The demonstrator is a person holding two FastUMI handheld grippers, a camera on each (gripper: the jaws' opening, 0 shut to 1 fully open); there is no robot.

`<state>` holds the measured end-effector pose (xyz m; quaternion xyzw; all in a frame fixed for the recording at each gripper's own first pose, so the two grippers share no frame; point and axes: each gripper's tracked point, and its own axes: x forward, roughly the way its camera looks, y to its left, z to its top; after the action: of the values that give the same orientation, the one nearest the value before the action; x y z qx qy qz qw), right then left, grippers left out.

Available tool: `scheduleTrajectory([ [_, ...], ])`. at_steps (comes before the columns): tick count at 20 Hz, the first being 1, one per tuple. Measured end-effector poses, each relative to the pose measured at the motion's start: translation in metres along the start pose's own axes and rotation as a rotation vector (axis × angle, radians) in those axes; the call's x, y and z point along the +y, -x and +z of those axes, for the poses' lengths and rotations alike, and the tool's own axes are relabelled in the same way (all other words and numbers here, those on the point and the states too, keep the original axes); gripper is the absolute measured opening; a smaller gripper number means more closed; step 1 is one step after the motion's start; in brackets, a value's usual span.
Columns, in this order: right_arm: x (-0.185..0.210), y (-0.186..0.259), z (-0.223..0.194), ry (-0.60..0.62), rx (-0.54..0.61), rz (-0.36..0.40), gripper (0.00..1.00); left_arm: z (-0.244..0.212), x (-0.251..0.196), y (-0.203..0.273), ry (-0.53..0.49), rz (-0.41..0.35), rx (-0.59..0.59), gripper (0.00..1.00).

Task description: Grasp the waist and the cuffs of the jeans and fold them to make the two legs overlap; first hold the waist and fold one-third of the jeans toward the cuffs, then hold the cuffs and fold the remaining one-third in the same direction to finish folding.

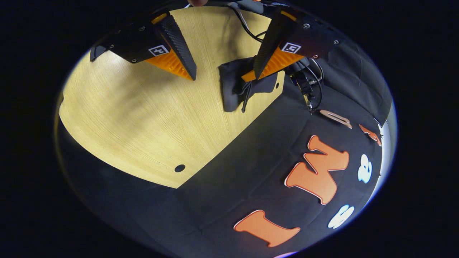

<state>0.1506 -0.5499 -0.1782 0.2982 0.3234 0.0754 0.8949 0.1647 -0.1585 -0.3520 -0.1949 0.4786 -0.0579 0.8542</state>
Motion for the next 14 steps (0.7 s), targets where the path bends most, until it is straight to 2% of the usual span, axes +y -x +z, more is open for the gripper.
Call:
scheduleTrajectory([
  [1,0.001,0.002,-0.002,0.004,0.007,0.004,0.98,-0.006,-0.002,-0.003,0.021,-0.012,0.026,0.07],
  [2,0.001,0.004,-0.004,0.009,0.017,0.009,0.98,-0.010,0.001,-0.003,0.044,0.006,0.033,0.22],
  [3,0.001,0.005,-0.007,0.018,0.028,0.010,0.98,-0.012,-0.001,0.000,0.057,-0.004,0.035,0.15],
  [5,0.000,0.007,-0.013,0.052,0.050,0.003,0.98,-0.021,-0.017,0.003,0.072,-0.028,0.063,0.72],
  [6,0.000,0.007,-0.015,0.073,0.058,0.001,0.98,-0.027,-0.016,0.004,0.038,-0.004,0.069,1.00],
  [7,0.003,0.009,-0.016,0.092,0.062,0.002,0.98,-0.027,-0.023,0.007,0.004,-0.010,0.077,1.00],
  [8,0.006,0.009,-0.017,0.107,0.068,0.002,0.98,-0.031,-0.033,0.012,-0.016,-0.026,0.081,0.95],
  [9,0.010,0.009,-0.018,0.123,0.073,0.001,0.98,-0.033,-0.044,0.025,-0.026,-0.058,0.083,0.98],
  [13,0.035,0.010,-0.018,0.200,0.074,-0.004,0.98,-0.017,-0.058,0.099,-0.119,-0.122,0.018,0.98],
  [14,0.043,0.008,-0.018,0.234,0.067,-0.009,0.98,-0.005,-0.056,0.118,-0.149,-0.127,-0.016,0.94],
])
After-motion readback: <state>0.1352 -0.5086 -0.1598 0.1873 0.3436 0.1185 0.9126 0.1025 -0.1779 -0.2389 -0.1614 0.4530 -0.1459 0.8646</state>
